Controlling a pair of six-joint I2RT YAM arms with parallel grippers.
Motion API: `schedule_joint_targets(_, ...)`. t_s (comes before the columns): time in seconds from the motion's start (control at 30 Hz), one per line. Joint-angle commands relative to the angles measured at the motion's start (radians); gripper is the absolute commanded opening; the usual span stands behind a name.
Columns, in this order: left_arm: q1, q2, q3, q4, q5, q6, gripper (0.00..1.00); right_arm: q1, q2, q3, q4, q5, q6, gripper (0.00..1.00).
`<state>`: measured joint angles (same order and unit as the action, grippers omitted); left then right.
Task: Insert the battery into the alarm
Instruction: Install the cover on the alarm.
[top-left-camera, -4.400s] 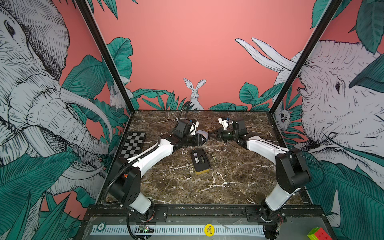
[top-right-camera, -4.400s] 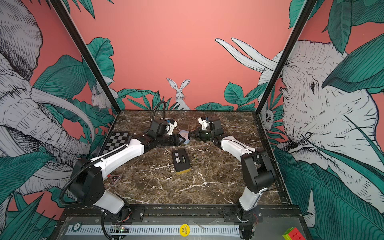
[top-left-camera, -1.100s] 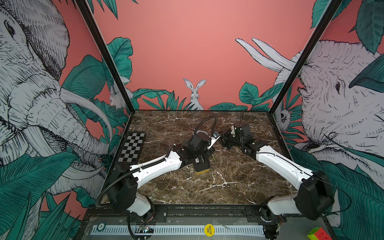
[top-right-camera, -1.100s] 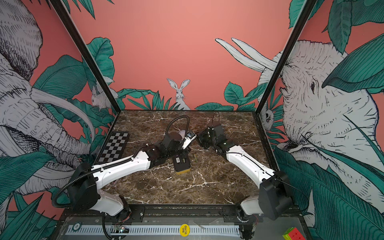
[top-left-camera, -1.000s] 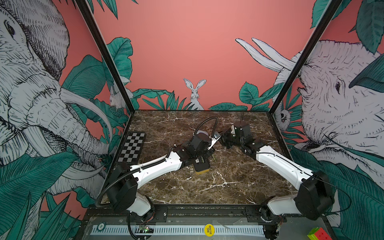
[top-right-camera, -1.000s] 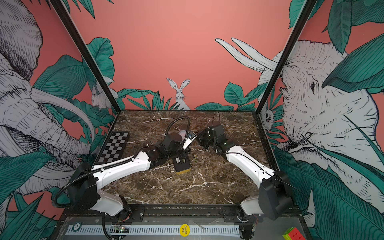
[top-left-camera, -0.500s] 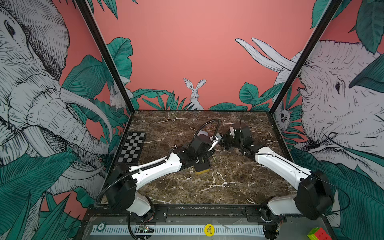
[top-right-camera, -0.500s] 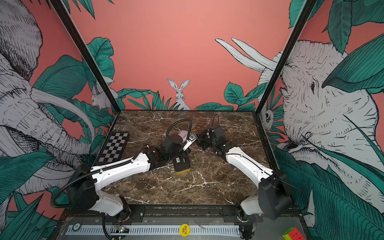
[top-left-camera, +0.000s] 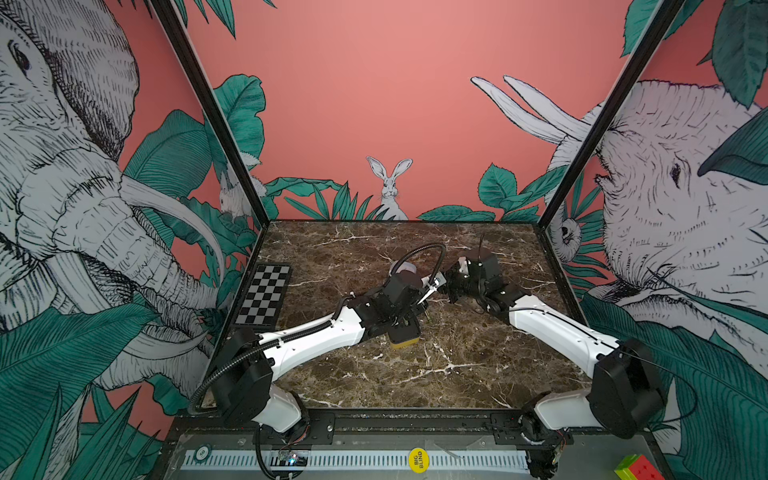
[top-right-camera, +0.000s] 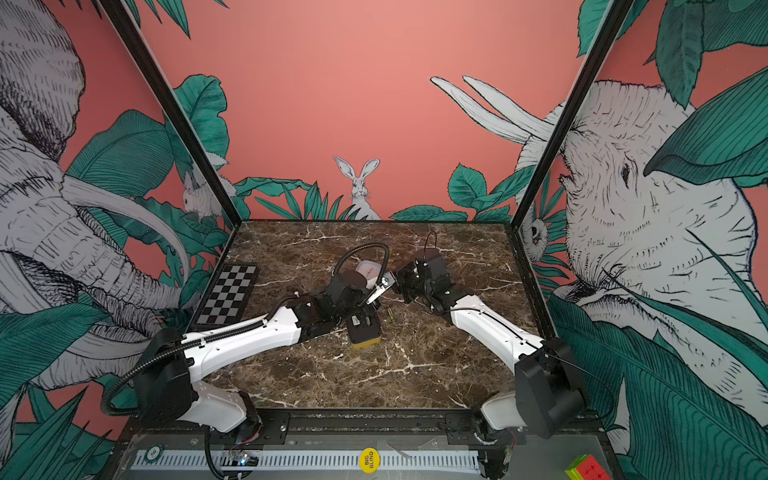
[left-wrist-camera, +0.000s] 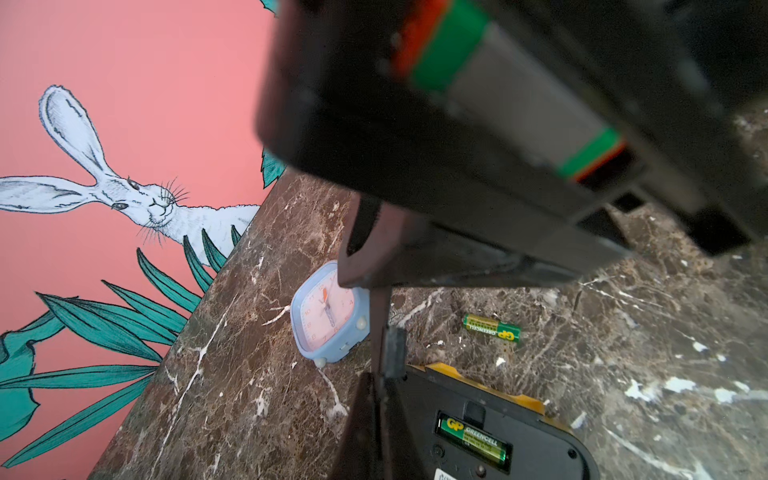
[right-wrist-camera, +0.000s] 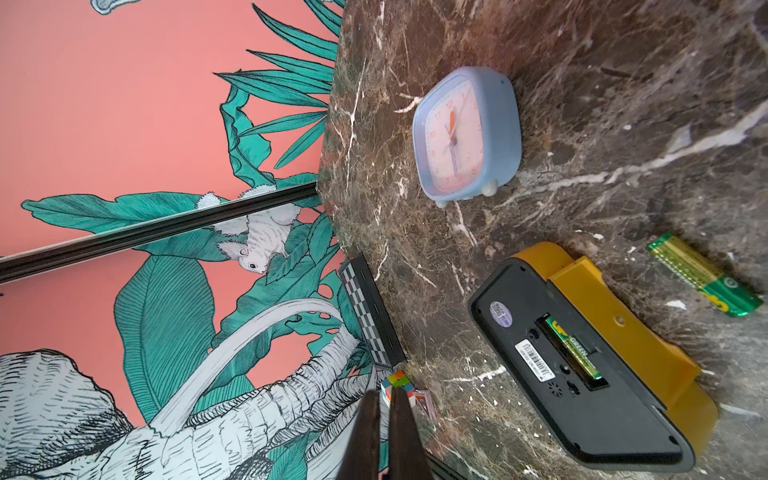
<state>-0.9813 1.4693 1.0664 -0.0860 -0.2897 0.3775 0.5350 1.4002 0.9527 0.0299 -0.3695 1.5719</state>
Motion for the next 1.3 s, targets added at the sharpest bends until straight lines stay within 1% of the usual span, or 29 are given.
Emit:
schedule_joint_targets(0.0,-0.007,-0.067,-0.014,0.004,0.024,0.025,0.11,0.005,0.018,-0.006,0.083,-0.028,0.008,0.02)
schedule_joint_targets(0.13,-0.008,-0.073,-0.014,-0.025,0.030,0.050,0.17,0.005,0.038,-0.008,0.113,-0.047,0.022,0.00)
schedule_joint_targets(0.23,-0.007,-0.082,-0.021,-0.041,0.044,0.055,0.31,0.005,0.049,-0.014,0.136,-0.051,0.033,0.00)
schedule_joint_targets(0.33,-0.007,-0.112,-0.041,-0.043,0.053,0.029,0.40,0.003,0.053,-0.023,0.149,-0.044,0.031,0.00)
schedule_joint_targets(0.4,-0.005,-0.132,-0.055,-0.055,0.060,0.007,0.44,-0.001,0.058,-0.028,0.152,-0.046,0.020,0.00)
schedule_joint_targets(0.53,0.002,-0.164,-0.060,-0.119,0.079,-0.067,0.48,-0.011,0.081,-0.035,0.191,-0.062,-0.031,0.00)
schedule_joint_targets(0.57,0.014,-0.173,-0.061,-0.133,0.099,-0.097,0.49,-0.015,0.088,-0.027,0.186,-0.073,-0.059,0.00)
schedule_joint_targets(0.6,0.039,-0.184,-0.063,-0.152,0.144,-0.139,0.49,-0.019,0.099,-0.014,0.179,-0.090,-0.097,0.00)
schedule_joint_targets(0.73,0.184,-0.220,-0.081,-0.174,0.361,-0.337,0.48,-0.048,0.146,0.037,0.202,-0.202,-0.288,0.00)
schedule_joint_targets(0.83,0.251,-0.233,-0.089,-0.165,0.478,-0.418,0.47,-0.072,0.171,0.081,0.156,-0.287,-0.452,0.00)
schedule_joint_targets(0.97,0.347,-0.199,-0.093,-0.128,0.650,-0.535,0.46,-0.096,0.193,0.153,0.078,-0.392,-0.651,0.00)
schedule_joint_targets(1.1,0.399,-0.163,-0.113,-0.033,0.759,-0.626,0.45,-0.108,0.245,0.211,0.032,-0.482,-0.776,0.00)
schedule_joint_targets(1.2,0.403,-0.124,-0.090,0.001,0.807,-0.659,0.46,-0.110,0.267,0.253,-0.028,-0.515,-0.858,0.00)
schedule_joint_targets(1.27,0.405,-0.108,-0.091,0.060,0.839,-0.695,0.47,-0.111,0.274,0.269,-0.051,-0.530,-0.900,0.00)
